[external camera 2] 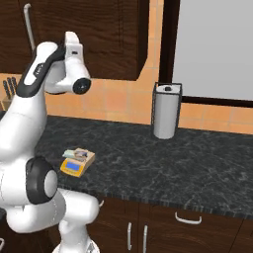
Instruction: Pick the bar and place it on the digital scale for weighing, and close the cabinet.
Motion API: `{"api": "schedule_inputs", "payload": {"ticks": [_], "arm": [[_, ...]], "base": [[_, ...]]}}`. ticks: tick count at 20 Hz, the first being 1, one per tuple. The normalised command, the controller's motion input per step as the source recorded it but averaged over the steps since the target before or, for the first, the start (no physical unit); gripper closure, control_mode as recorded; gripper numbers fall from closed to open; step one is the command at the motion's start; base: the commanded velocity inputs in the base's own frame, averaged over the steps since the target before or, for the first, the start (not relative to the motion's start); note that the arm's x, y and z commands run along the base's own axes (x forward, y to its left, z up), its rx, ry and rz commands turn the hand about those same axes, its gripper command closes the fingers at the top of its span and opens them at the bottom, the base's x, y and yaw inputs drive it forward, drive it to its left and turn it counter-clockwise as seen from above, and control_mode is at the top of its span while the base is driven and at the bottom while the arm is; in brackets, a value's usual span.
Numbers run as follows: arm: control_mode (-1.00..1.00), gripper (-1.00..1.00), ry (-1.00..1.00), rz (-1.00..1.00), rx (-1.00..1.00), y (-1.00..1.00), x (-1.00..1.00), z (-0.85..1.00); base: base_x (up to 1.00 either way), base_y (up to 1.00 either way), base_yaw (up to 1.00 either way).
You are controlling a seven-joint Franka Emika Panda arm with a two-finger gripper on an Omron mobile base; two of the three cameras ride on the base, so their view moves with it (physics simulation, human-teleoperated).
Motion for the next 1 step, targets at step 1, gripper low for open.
{"api": "schedule_inputs", "payload": {"ticks": [1], "arm": [[-1.0, -1.0, 0.0, -0.03, -0.02, -0.03, 0.29, -0.67]], "base": [[0.0, 0.0, 0.0]]}}
